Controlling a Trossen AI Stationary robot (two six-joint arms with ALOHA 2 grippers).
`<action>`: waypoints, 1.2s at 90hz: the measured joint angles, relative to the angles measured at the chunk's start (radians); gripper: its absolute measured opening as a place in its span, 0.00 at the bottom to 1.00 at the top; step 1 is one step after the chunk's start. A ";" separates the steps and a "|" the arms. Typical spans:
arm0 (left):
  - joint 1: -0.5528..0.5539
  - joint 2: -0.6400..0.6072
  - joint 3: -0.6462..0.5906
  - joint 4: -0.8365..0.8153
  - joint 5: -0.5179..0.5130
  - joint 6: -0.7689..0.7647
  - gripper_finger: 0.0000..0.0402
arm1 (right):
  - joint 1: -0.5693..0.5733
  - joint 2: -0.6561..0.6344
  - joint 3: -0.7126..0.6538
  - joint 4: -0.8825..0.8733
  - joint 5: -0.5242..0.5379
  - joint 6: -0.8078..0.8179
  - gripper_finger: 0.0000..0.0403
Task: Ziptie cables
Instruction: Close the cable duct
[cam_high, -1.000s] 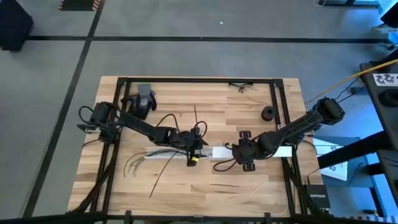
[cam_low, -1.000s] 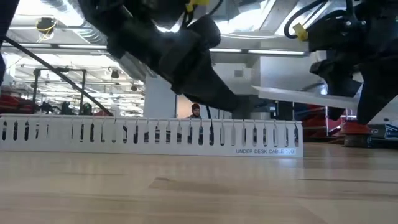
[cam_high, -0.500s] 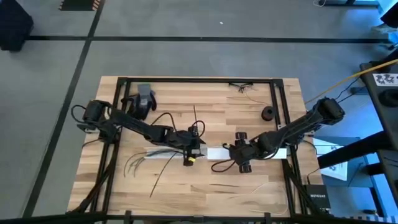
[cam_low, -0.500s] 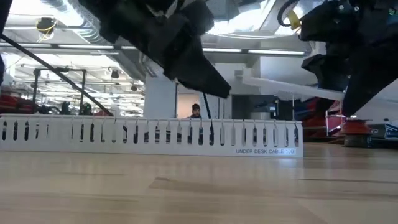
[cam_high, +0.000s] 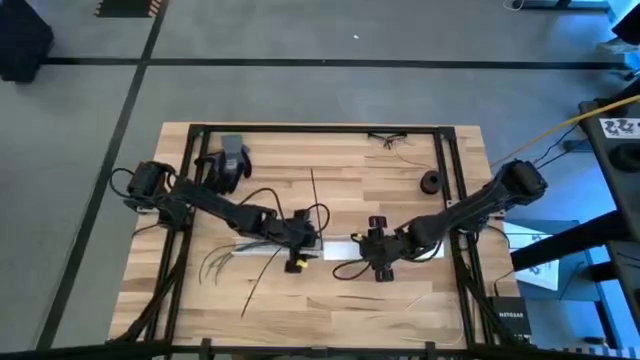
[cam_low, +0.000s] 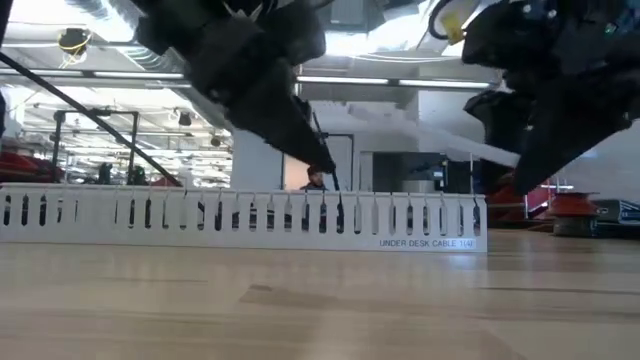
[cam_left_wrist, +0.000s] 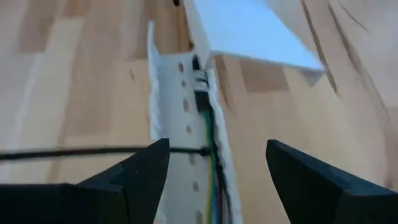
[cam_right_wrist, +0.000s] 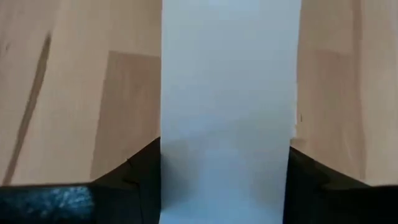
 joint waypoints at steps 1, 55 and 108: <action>-0.002 0.000 0.000 -0.002 0.000 -0.002 0.65 | -0.001 0.004 0.000 0.004 -0.005 -0.001 0.54; -0.023 -0.001 0.000 -0.086 -0.055 -0.015 0.65 | 0.098 0.015 0.034 0.122 -0.185 0.118 0.54; -0.050 -0.001 0.000 -0.099 -0.053 -0.069 0.65 | 0.141 0.236 0.033 0.258 -0.127 0.183 0.61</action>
